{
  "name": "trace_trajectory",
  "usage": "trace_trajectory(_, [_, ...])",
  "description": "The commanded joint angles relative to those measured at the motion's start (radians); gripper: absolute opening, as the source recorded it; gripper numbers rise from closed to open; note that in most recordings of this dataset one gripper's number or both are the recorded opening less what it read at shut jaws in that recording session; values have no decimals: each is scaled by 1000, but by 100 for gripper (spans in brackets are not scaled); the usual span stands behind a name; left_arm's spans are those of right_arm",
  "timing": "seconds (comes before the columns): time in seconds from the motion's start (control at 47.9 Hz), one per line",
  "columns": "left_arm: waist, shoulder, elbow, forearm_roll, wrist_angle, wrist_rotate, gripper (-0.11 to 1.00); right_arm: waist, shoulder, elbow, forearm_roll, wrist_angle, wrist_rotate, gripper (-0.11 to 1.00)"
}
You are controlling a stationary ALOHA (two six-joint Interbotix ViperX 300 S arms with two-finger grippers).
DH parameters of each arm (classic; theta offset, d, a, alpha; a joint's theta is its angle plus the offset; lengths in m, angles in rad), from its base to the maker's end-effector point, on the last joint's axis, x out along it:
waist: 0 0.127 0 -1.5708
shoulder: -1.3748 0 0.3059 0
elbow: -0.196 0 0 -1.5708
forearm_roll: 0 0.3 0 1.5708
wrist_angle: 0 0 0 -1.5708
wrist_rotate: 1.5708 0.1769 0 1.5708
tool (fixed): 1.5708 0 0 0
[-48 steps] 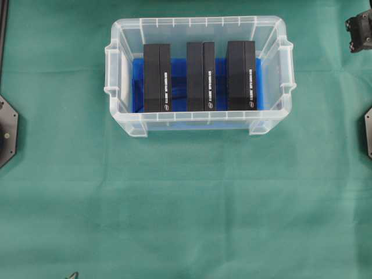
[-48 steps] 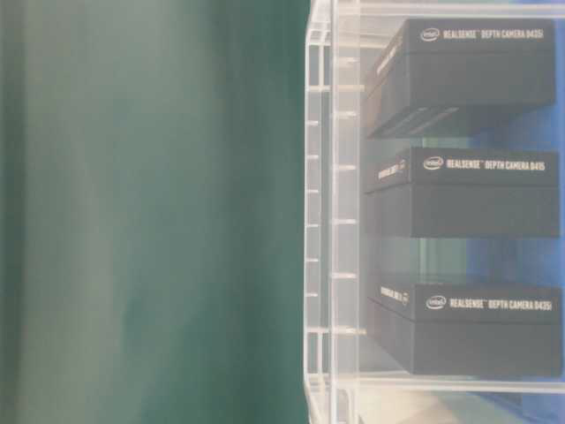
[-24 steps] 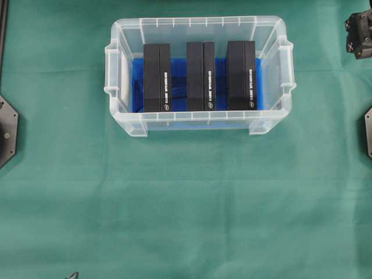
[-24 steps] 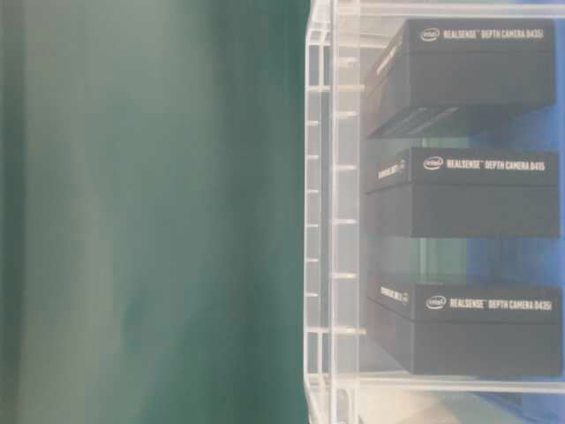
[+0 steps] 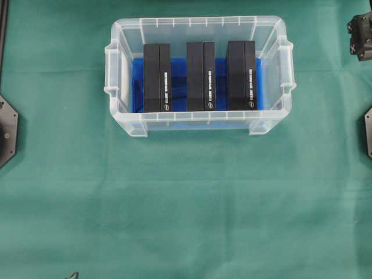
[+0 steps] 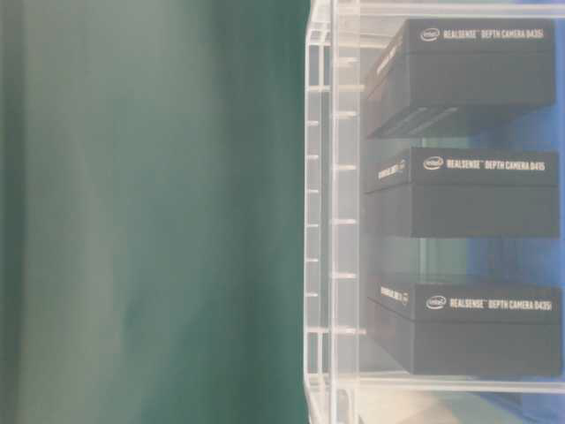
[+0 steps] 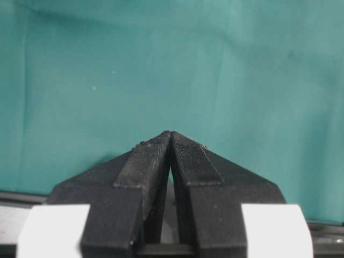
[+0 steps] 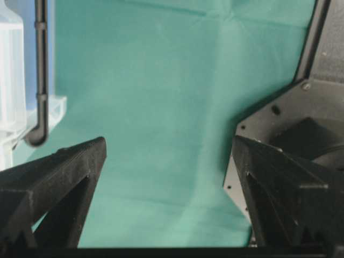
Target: Take the box out of the case with the right arm.
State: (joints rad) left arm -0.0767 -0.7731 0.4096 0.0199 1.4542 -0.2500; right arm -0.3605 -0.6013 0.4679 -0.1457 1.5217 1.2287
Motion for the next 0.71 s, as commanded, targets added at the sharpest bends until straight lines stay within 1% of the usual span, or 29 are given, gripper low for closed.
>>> trace_trajectory(0.0, [-2,2,-21,3,-3,2,0,-5,-2,-12,5,-2,2,94])
trace_trajectory(0.104, [-2,2,-21,5,-2,2,0,-5,-2,-11,5,-5,18,94])
trace_trajectory(0.292, [-2,2,-21,3,8,5,0,-3,14,-15,2,-35,80,94])
trace_trajectory(0.418, [-2,0,-21,5,23,6,0,8,58,-35,6,-71,87,93])
trace_trajectory(0.543, [-2,2,-23,8,38,6,0,32,143,-87,11,-103,103,93])
trace_trajectory(0.689, [-2,0,-23,6,43,6,0,74,281,-192,11,-118,120,93])
